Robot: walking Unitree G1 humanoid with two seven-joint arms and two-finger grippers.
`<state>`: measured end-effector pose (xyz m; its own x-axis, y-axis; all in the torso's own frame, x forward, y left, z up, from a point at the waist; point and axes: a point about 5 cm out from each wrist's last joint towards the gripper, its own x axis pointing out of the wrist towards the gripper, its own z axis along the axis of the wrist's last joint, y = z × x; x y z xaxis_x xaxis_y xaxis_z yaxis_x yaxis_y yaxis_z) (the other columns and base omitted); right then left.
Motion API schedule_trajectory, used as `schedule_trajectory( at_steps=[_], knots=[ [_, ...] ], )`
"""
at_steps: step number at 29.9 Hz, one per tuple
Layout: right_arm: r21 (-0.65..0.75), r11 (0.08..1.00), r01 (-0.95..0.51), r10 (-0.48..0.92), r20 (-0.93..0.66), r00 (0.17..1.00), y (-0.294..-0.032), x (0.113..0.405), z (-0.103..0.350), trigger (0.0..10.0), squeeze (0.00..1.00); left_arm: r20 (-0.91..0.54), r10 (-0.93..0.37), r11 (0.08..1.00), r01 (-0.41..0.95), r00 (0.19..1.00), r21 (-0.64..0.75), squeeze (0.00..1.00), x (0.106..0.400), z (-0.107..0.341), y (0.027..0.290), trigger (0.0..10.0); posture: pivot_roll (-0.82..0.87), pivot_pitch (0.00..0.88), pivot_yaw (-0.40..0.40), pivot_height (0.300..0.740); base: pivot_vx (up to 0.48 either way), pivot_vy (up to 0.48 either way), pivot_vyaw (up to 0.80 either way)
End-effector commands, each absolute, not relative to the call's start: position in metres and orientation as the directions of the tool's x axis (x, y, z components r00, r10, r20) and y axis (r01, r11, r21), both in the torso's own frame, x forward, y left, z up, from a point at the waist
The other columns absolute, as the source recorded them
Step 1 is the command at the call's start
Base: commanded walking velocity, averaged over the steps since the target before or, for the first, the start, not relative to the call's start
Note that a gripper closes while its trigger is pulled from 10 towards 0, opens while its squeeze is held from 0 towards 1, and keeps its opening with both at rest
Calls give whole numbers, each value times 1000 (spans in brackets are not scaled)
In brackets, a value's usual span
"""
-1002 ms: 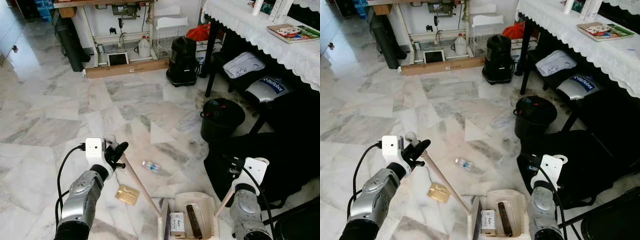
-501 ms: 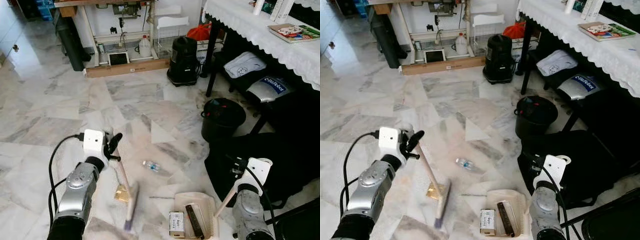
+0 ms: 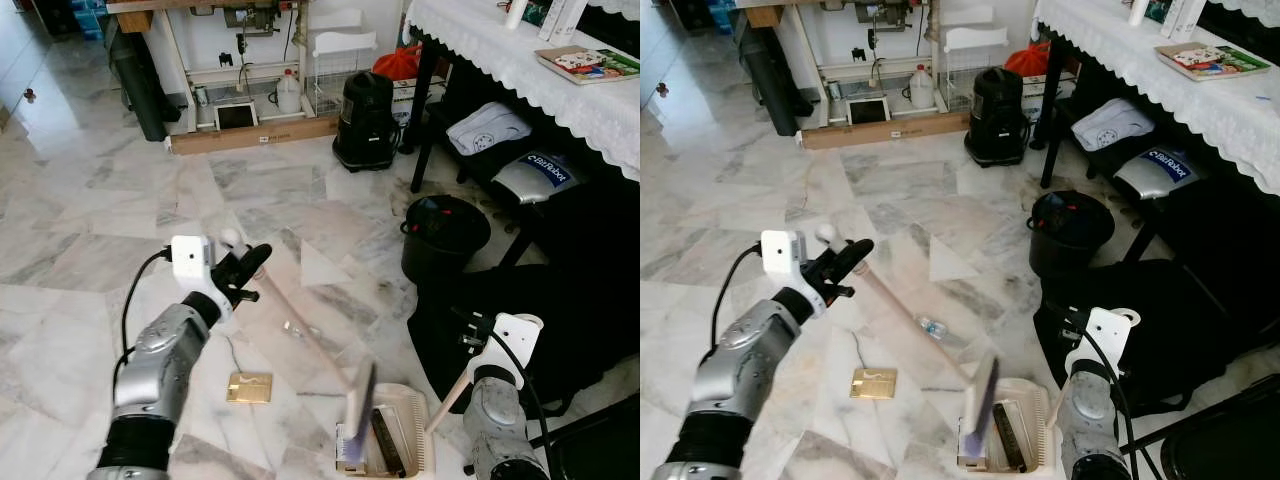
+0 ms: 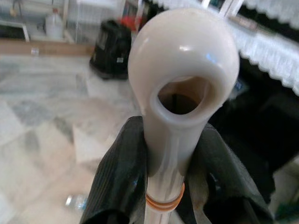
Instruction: Sweep floor
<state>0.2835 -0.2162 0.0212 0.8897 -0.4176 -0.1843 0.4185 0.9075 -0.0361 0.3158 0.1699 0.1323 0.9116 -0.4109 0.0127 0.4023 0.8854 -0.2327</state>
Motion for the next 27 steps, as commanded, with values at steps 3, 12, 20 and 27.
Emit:
schedule_trajectory(
  at_steps=[3, 12, 20, 27],
  knots=[
    [-28, 907, 419, -416, -203, 886, -214, 283, 19, 10000, 0, -15, -515, 829, 495, 857, -260, 0, 308, 131, 163, 10000, -107, 48, 26, 740, 0, 0, 0],
    [-26, 906, 423, -419, -202, 885, -215, 284, 19, 10000, 0, -71, -555, 811, 519, 829, -271, 0, 302, 122, 167, 10000, -109, 48, 28, 740, 0, 0, 0],
    [-26, 906, 423, -419, -203, 885, -215, 285, 19, 10000, 0, -163, -596, 802, 573, 786, -170, 0, 297, 115, 171, 10000, -105, 46, 27, 740, 0, 0, 0],
    [-24, 902, 431, -428, -189, 884, -218, 286, 23, 10000, 0, -239, -588, 805, 588, 773, -76, 0, 293, 103, 172, 10000, -105, 46, 26, 740, 0, 0, 0]
  ],
)
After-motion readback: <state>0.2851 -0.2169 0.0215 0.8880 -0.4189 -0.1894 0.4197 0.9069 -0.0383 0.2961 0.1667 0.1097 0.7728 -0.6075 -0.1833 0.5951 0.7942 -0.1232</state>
